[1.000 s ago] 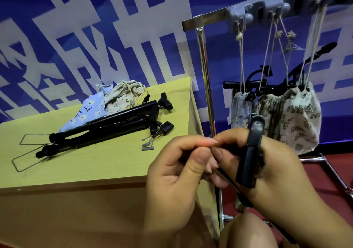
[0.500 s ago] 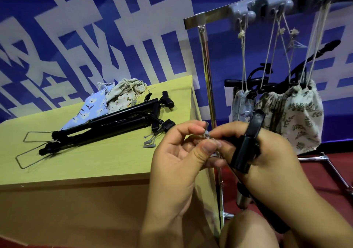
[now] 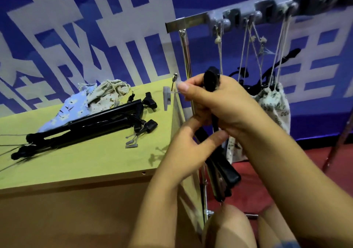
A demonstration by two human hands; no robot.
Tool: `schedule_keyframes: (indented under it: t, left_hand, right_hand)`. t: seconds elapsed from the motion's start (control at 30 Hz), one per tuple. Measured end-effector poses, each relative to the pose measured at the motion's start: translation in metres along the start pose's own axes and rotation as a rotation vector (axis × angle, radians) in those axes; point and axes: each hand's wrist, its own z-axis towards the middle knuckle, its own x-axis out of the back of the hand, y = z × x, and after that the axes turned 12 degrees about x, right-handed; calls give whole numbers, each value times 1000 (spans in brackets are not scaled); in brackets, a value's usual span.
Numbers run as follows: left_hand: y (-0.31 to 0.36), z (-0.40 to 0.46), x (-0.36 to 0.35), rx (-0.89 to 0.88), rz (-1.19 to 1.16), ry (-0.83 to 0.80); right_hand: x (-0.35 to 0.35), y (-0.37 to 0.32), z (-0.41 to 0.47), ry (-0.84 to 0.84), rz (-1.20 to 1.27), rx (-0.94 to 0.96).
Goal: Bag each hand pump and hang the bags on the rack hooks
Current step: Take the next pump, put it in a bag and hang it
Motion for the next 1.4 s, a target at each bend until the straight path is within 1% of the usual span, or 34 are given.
schedule_keyframes:
  t: [0.07,0.13,0.23,0.3,0.4,0.47,0.53,0.57,0.7,0.77,0.87,0.9,0.93,0.97,1.03,1.1,1.13,1.17,1.23,1.3,1.33,1.4]
  left_hand:
    - [10,8,-2,-37,56,20]
    - [17,13,-2,-72,41,11]
    - [22,19,-5,-110,-59,43]
    - [26,24,-1,-130,-88,95]
    - [37,32,16,-109,-257,160]
    - [52,37,28,-90,-402,145]
    - [68,39,35,-78,-538,123]
    - [75,40,38,-85,-569,126]
    - [96,55,56,-92,-542,208]
    - [100,68,81,-22,-426,228]
    - [86,82,134,163,-179,86]
    - [77,86,153,249,-71,57]
    - [66,88,172,343,57,64]
    - [53,92,191,432,209,109]
    - [23,103,236,564,549,310]
    - [-4,120,277,654,885,502]
    - [-13,128,291,709,987,538]
    - [-21,136,301,767,1068,532]
    - [-48,157,322,866,1269,447]
    - [-83,175,338,934,1398,415]
    - [-99,184,345,968,1383,442]
    - [-120,195,348,1087,1293,426]
  right_hand:
    - [1,-5,8,-15,62,-14]
    - [4,-14,13,-45,82,-12]
    - [19,-19,19,-165,-59,45]
    - [36,-11,15,-206,-86,56]
    - [60,21,-6,-187,-7,63]
    - [62,44,-24,-289,-87,25]
    - [51,60,-34,-403,-235,-19]
    - [43,64,-35,-407,-299,-29]
    - [19,51,-14,-255,-371,44]
    - [10,39,0,-232,-340,55]
    - [0,23,17,-204,-343,54]
    - [-2,21,26,-199,-343,56]
    - [-2,18,32,-194,-351,61]
    - [-2,15,37,-202,-358,65]
    - [-4,12,46,-240,-373,61]
    - [-8,15,56,-269,-383,59]
    - [-11,17,59,-282,-375,58]
    - [-13,21,64,-293,-350,49]
    - [-18,30,73,-306,-294,21]
    - [-23,38,79,-320,-248,-6]
    - [-25,42,81,-323,-229,-27]
    - [-29,48,86,-341,-206,-55]
